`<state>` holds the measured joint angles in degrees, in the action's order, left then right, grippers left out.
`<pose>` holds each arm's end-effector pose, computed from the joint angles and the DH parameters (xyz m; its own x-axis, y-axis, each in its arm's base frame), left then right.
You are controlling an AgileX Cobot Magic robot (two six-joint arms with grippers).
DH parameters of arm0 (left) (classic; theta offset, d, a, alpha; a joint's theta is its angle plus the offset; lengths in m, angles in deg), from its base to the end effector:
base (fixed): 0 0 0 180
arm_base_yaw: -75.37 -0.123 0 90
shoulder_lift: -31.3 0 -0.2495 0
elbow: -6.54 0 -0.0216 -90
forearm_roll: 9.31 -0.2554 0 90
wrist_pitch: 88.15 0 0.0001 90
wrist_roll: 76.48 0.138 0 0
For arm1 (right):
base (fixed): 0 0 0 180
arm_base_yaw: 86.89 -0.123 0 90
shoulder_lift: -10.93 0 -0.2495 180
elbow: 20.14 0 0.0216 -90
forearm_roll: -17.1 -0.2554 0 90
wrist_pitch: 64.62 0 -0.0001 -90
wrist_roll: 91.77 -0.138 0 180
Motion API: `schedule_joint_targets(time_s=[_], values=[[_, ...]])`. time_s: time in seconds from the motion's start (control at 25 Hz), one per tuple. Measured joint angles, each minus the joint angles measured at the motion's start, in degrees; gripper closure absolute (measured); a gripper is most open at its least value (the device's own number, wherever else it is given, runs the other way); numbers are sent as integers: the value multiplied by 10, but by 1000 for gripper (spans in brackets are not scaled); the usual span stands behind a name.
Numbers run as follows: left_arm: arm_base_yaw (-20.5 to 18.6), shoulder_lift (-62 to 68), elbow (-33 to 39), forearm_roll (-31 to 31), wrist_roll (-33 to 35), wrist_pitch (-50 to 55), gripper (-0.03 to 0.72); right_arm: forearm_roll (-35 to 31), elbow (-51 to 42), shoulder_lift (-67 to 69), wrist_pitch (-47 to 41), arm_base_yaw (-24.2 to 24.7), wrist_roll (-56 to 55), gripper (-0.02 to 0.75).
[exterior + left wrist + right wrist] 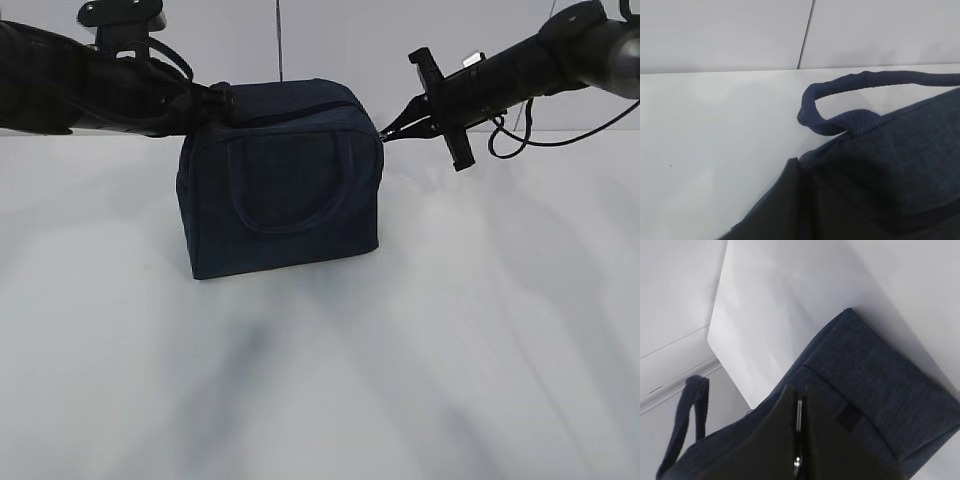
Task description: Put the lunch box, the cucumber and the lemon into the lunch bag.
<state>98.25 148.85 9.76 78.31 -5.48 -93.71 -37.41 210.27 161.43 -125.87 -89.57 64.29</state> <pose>0.4328 -0.1683 0.1623 -0.5373 -0.0821 -0.8394 0.1634 0.9663 -0.1991 0.5202 0.1230 0.1416 -0.8026 0.5566 0.2144 0.4826 0.3947 0.7819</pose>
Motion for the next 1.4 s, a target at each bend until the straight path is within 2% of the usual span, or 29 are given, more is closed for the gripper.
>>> schedule_joint_targets(time_s=[0.28, 0.44, 1.04, 1.24, 1.4], values=[[0, 0, 0, 0, 0, 1, 694, 65, 0, 3, 0, 0, -2, 731], [0, 0, 0, 0, 0, 1, 694, 75, 1, 15, -11, 0, 11, 731], [0, 0, 0, -1, 0, 3, 694, 65, 2, 47, -6, 0, 82, 731], [0, 0, 0, -1, 0, 3, 694, 20, 2, 49, -13, 0, 164, 731], [0, 0, 0, -1, 0, 3, 694, 5, 14, 50, -19, 0, 187, 715]])
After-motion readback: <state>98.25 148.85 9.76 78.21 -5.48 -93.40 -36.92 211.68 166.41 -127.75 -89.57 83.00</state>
